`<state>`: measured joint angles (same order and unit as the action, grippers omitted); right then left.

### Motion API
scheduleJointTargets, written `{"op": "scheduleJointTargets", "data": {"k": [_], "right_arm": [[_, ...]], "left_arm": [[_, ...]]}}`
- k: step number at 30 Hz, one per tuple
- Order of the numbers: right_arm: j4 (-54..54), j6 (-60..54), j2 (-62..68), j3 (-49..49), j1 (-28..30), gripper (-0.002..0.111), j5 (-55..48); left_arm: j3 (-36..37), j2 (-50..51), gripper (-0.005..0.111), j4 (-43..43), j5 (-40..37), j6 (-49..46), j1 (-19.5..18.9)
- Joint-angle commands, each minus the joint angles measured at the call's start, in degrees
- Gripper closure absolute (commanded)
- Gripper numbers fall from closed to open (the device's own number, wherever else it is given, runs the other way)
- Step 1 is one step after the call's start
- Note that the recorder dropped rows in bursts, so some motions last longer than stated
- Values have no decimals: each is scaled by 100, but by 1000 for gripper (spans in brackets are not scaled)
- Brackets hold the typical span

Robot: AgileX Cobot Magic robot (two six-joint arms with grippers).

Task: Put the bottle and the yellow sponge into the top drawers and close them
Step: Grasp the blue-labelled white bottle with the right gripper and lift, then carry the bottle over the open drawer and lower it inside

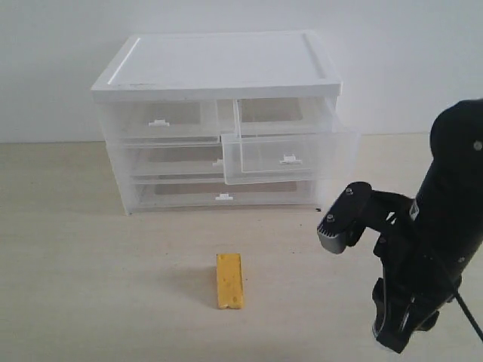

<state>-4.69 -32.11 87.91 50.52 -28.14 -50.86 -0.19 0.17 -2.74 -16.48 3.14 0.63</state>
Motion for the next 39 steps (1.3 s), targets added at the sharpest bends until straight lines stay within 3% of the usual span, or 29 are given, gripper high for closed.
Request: {"op": "scheduleJointTargets", "data": {"k": [1, 19, 30, 39], "right_arm": [[-361, -749, -460, 245, 25, 108, -330], [-1026, -1705, -921, 1814, 34, 108, -298], [-4584, -3680, -877, 2110, 1646, 108, -103], [-5503, -3502, -74, 2219, 1853, 108, 179]], "left_arm": [[19, -17, 102, 44, 21, -13, -14], [19, -17, 102, 44, 21, -13, -14], [19, -17, 102, 44, 21, -13, -14], [19, -17, 102, 44, 21, -13, -14]]}}
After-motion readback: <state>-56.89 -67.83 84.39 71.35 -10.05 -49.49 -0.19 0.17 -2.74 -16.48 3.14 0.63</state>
